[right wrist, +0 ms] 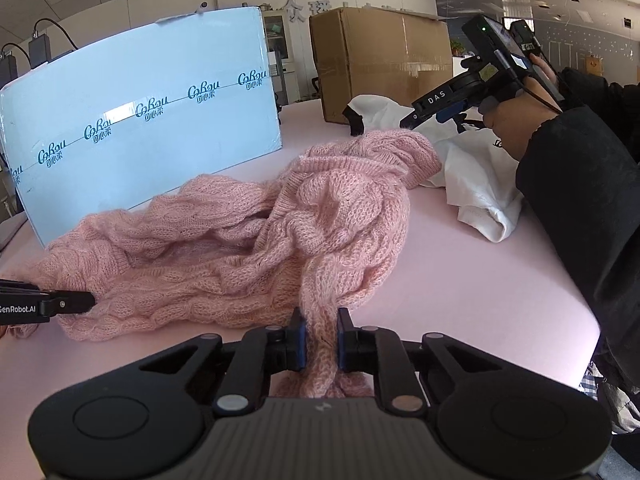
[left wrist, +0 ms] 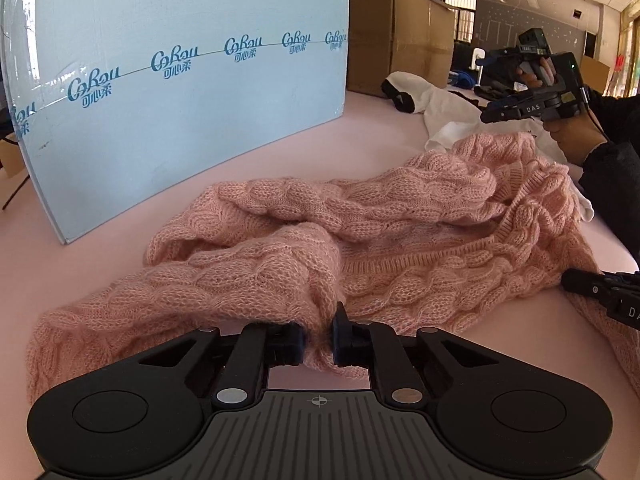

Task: Fold clothes
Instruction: 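Lift the sweater with both grippers and shake it out, then lay it flat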

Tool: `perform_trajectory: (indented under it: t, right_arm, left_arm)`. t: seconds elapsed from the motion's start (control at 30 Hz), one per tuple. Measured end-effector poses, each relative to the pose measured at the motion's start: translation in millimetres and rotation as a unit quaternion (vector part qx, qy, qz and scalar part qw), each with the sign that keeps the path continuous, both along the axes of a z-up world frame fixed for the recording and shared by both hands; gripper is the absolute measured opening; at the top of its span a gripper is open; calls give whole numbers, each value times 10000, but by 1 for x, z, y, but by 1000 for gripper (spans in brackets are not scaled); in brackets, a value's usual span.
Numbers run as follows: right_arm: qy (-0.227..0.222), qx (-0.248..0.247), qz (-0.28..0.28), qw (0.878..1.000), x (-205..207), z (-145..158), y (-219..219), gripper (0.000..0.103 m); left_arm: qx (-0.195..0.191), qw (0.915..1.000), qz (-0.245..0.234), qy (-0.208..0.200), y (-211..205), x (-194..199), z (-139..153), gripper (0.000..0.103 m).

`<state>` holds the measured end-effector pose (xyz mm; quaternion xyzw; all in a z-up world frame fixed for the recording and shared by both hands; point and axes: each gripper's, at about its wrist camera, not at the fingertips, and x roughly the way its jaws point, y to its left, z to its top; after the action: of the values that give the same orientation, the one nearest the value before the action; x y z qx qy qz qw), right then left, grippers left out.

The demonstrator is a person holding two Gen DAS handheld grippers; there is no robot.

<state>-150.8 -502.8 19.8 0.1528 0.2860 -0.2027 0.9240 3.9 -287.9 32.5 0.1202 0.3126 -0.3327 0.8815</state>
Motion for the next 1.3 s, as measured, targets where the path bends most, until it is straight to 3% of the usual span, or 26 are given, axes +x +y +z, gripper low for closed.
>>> perform_trajectory:
  t: [0.27, 0.4, 0.67, 0.8, 1.3]
  right_arm:
    - [-493, 235, 235, 9982, -7, 18, 6, 13]
    - [-726, 125, 464, 9962, -3, 31, 19, 13]
    - [-1022, 55, 1245, 9869, 34, 61, 51, 12]
    - [-1163, 37, 1800, 9768, 64, 76, 80, 12]
    - [-1690, 224, 3686, 9138, 150, 140, 225, 11]
  left_arm:
    - [-349, 9975, 537, -295, 38, 8, 24, 12]
    - [-481, 9949, 739, -497, 60, 7, 37, 12]
    - [-589, 9832, 1615, -618, 129, 16, 57, 13]
    - [-629, 9719, 2154, -708, 176, 20, 69, 13]
    - [-260, 9069, 3870, -1646, 333, -11, 134, 12]
